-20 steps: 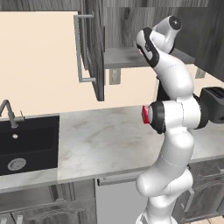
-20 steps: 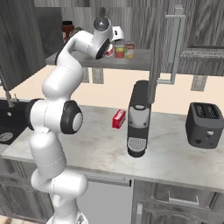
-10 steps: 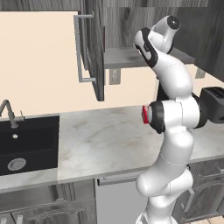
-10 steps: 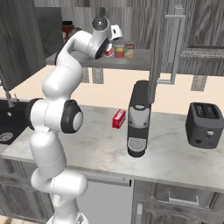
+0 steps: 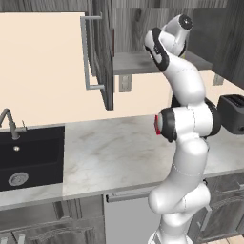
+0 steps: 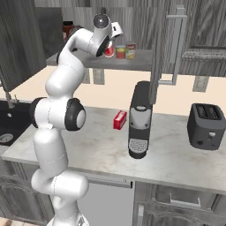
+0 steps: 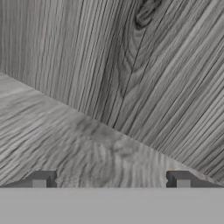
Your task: Pick the cans from the counter and place them in their designated side in the cabinet.
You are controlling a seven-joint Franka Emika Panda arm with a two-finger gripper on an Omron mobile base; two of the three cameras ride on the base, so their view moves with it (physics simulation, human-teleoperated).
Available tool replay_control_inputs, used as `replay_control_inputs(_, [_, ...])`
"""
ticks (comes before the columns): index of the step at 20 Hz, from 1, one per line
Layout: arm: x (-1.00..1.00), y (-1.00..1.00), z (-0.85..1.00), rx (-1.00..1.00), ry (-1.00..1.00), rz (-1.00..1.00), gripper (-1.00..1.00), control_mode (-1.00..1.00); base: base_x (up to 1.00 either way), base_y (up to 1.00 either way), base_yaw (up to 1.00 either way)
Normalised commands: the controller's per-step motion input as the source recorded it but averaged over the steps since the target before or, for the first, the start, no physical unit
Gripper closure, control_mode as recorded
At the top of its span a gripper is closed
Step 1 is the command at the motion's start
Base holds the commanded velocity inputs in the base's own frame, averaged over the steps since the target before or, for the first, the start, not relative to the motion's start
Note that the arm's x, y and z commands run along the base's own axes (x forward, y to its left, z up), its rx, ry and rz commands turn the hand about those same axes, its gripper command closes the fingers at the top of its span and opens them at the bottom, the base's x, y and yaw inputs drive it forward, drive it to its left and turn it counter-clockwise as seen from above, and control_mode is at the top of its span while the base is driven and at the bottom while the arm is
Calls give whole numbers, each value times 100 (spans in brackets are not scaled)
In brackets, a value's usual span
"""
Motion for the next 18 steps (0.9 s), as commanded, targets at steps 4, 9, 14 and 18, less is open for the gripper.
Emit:
replay_control_inputs(4, [5,-1,0,-1,-3,5,-100,-100,0,0,0])
replay_control_inputs(9, [0,-4,6,0,-7,7,-100,-100,0,0,0])
replay_control_inputs(14, [0,-2,7,0,-8,8,-100,-100,0,0,0])
replay_control_inputs(18, [-13,3,-3,0,-10,9,-100,-100,0,0,0])
